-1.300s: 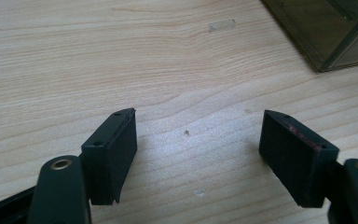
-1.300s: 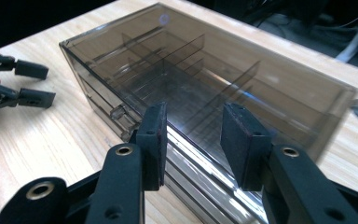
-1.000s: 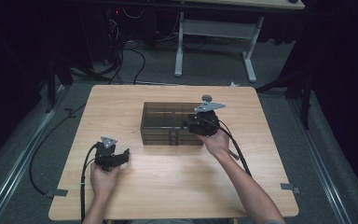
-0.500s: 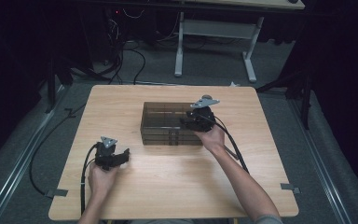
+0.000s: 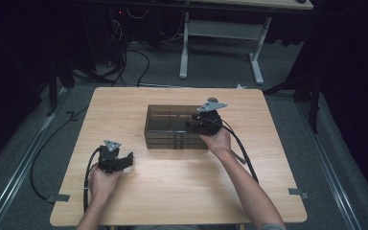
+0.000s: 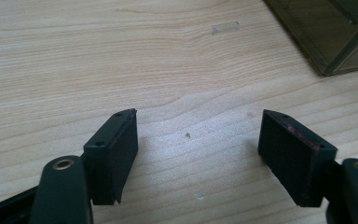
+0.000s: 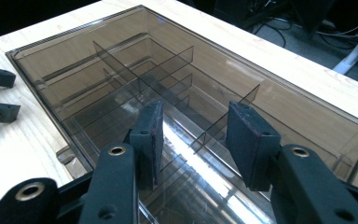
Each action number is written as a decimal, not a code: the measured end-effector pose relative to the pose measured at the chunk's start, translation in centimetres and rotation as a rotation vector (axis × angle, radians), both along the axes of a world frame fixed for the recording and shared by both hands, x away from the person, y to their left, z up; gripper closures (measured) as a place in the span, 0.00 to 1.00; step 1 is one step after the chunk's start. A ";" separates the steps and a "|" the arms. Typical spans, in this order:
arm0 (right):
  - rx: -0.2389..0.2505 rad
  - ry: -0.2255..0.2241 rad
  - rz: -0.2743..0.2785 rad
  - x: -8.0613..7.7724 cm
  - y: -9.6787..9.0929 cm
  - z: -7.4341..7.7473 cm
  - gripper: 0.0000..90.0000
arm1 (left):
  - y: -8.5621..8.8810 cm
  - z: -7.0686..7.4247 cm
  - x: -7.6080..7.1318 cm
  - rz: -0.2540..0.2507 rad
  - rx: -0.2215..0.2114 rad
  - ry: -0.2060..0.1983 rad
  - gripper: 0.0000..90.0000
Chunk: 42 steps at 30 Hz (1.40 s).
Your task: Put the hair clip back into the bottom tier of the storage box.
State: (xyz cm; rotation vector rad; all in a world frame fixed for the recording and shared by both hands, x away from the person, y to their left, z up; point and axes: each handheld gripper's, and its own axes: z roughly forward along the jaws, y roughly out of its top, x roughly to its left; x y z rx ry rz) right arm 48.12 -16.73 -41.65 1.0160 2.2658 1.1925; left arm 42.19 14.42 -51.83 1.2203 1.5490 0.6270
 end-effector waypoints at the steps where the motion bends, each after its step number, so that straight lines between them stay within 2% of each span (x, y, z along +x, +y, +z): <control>1: -0.002 0.001 -0.001 0.0 0.0 0.0 0.63 | 0.0 0.0 0.0 0.002 -0.004 -0.002 0.34; 3: -0.004 0.007 -0.002 0.1 0.0 0.1 0.63 | 0.0 0.0 0.0 0.004 0.000 0.000 0.35; 7: -0.010 0.011 0.000 0.2 0.0 0.1 0.63 | -0.1 0.2 -0.1 0.004 -0.025 0.006 0.37; 11: -0.018 0.021 0.004 0.3 0.1 0.3 0.63 | -0.5 0.5 -0.1 -0.002 -0.007 0.026 0.37; 17: -0.021 0.023 0.006 0.4 0.1 0.3 0.63 | -1.3 1.6 -0.1 -0.019 -0.008 0.002 0.37; 21: -0.020 0.019 0.008 0.4 0.1 0.3 0.63 | -2.0 1.8 -0.3 -0.037 -0.002 0.025 0.37; 26: -0.022 0.017 0.008 0.3 0.1 0.3 0.63 | -2.9 2.7 -0.5 -0.059 -0.027 0.031 0.37; 31: -0.021 0.017 0.007 0.3 0.1 0.3 0.63 | -4.1 3.5 -0.8 -0.094 -0.069 0.047 0.37; 39: -0.021 0.014 0.008 0.3 0.0 0.3 0.63 | -7.0 3.8 -0.8 -0.147 -0.066 0.072 0.38; 42: -0.018 0.014 0.009 0.3 0.1 0.2 0.63 | -8.2 3.9 -0.9 -0.148 -0.072 0.065 0.37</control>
